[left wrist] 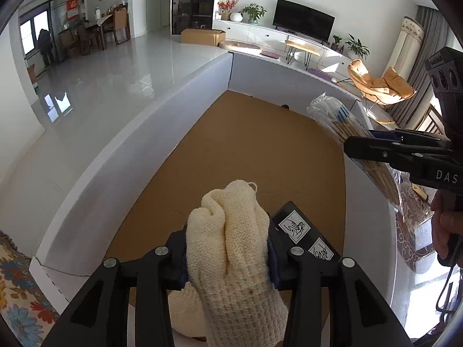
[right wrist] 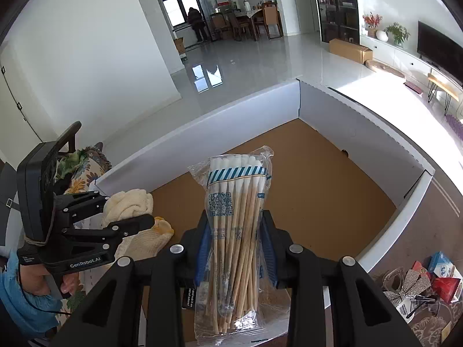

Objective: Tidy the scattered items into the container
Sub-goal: 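Open the left tool to drop the glove while the right tool releases the swab bag, then move both tools back to the table toward the white sunscreen bottle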

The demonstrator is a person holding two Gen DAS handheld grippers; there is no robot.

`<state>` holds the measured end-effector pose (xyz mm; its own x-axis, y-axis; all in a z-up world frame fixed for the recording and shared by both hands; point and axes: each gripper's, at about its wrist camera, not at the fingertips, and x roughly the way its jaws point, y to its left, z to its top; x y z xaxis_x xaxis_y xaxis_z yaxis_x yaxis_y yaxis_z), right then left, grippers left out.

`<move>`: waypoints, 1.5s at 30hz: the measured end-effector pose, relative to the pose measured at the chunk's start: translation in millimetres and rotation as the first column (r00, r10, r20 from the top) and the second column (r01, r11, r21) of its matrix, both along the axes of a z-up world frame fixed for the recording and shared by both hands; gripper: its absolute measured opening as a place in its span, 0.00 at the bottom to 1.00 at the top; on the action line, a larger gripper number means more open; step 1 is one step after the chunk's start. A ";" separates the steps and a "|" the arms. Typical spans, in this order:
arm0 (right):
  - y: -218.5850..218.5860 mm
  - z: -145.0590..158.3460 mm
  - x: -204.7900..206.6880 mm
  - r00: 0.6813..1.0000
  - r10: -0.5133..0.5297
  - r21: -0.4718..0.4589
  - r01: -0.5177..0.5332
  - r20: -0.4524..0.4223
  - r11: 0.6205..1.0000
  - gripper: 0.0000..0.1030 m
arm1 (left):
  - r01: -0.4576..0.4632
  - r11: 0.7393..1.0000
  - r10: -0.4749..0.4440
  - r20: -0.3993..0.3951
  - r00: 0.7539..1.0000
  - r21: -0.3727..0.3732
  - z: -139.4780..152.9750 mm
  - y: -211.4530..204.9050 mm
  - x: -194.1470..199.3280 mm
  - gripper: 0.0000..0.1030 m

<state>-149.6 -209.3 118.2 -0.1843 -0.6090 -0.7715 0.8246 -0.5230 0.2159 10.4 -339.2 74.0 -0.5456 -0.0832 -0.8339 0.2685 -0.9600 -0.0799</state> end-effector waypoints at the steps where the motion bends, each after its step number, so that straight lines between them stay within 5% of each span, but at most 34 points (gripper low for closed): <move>1: -3.3 -11.3 -4.2 1.000 -0.015 0.020 0.015 0.008 1.000 0.39 | 0.013 1.000 -0.013 0.018 1.000 -0.011 -2.9 2.2 -1.7 0.65; 2: -4.4 -21.8 -8.5 0.999 -0.033 0.039 0.032 0.020 0.999 0.50 | 0.030 0.999 -0.029 0.030 0.999 -0.029 -4.7 5.2 -2.3 0.86; 3: -3.7 -30.3 -11.5 0.998 -0.047 0.047 0.046 0.030 0.998 0.59 | 0.048 0.998 -0.046 0.031 0.998 -0.048 -5.1 8.4 -1.8 0.91; 8: 2.5 -52.2 -1.7 0.997 -0.031 0.107 0.038 -0.073 0.993 0.74 | 0.174 0.975 -0.171 0.035 0.985 -0.136 -3.6 35.9 1.1 0.94; 14: 6.6 -58.3 12.4 0.986 0.034 0.136 -0.012 -0.160 0.991 0.75 | 0.299 0.908 -0.276 0.117 0.954 -0.293 -12.4 74.5 -2.2 0.94; 20: 16.3 -60.6 18.3 0.977 0.077 0.148 -0.048 -0.199 0.988 0.75 | 0.239 0.946 -0.224 0.089 0.970 -0.219 -7.3 67.6 1.9 0.94; 25: 26.1 -59.3 28.1 0.963 0.105 0.159 -0.066 -0.249 0.985 0.75 | 0.223 0.933 -0.206 0.087 0.975 -0.282 -8.5 75.4 0.1 0.94; 31: 72.8 -28.1 21.8 0.984 -0.025 -0.043 0.018 -0.179 0.999 0.76 | 0.167 0.962 -0.166 0.022 0.986 -0.218 -2.0 58.5 0.4 0.94; 34: 135.6 -11.0 24.8 0.973 -0.159 -0.151 0.133 -0.168 0.979 0.90 | 0.109 0.962 -0.135 -0.086 0.987 -0.250 17.5 64.6 16.0 0.94; 37: 223.0 -17.2 29.1 0.930 -0.334 -0.178 0.307 -0.152 0.935 1.00 | 0.123 0.962 -0.172 -0.190 0.967 -0.246 45.2 90.6 29.9 0.94; 40: 310.3 -50.4 25.2 0.862 -0.486 -0.069 0.481 -0.145 0.874 1.00 | 0.216 0.948 -0.275 -0.258 0.926 -0.233 69.2 138.4 35.7 0.97; 45: 430.5 -89.9 33.0 0.735 -0.663 0.068 0.676 -0.141 0.734 1.00 | 0.453 0.878 -0.478 -0.239 0.845 -0.155 63.6 240.4 22.5 1.00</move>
<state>-116.6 221.2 28.3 -0.5919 -0.2130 -0.7774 0.2651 -0.9622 0.0618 33.0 -98.8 137.6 -0.7352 0.1692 -0.6564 -0.2307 -0.9730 0.0076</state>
